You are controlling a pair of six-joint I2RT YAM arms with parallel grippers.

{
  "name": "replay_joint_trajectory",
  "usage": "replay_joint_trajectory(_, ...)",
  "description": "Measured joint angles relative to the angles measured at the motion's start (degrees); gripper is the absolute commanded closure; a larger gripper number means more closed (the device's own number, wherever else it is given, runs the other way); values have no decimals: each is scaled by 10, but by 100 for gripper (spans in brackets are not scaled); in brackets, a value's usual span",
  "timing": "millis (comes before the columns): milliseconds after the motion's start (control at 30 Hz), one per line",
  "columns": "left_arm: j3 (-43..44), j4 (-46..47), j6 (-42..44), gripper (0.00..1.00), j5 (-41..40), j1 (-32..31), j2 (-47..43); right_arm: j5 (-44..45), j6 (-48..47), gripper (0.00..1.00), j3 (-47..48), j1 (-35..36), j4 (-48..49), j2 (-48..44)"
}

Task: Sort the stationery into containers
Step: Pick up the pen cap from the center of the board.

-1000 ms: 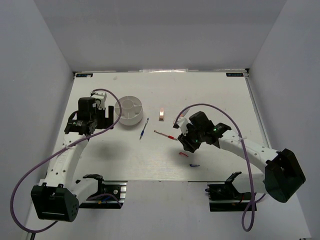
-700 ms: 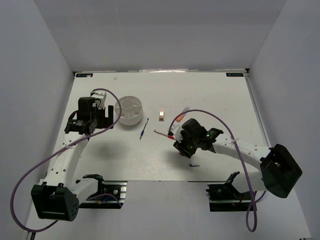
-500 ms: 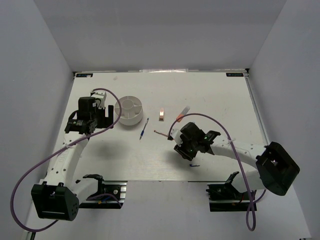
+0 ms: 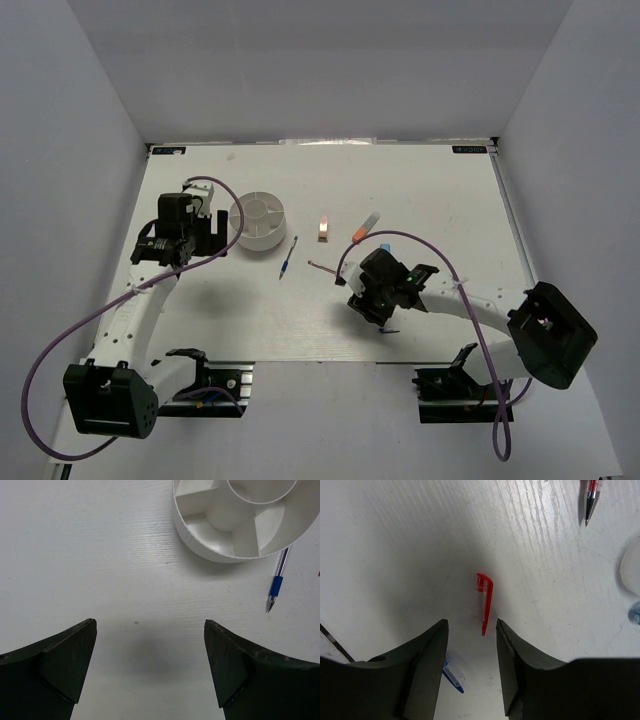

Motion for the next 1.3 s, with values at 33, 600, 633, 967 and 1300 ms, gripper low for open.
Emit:
replay_joint_trajectory(33,0,0,0,2,0,0,0,0,0,51,0,0,2,2)
replay_joint_trajectory(600,-7,5,60,4,139,1,-84,5,16,94,27,9,26,56)
replay_joint_trajectory(633,-8,8,68,4,158,1,-98,5,15,96,27,9,25,55)
replay_joint_trajectory(967,18,-47,156,18,414,-1,-108,-96,10,100,123,9,-54,-2)
replay_joint_trajectory(1300,-18,-24,155,30,671,-1,-113,-196,8,100,278,10,-60,-17)
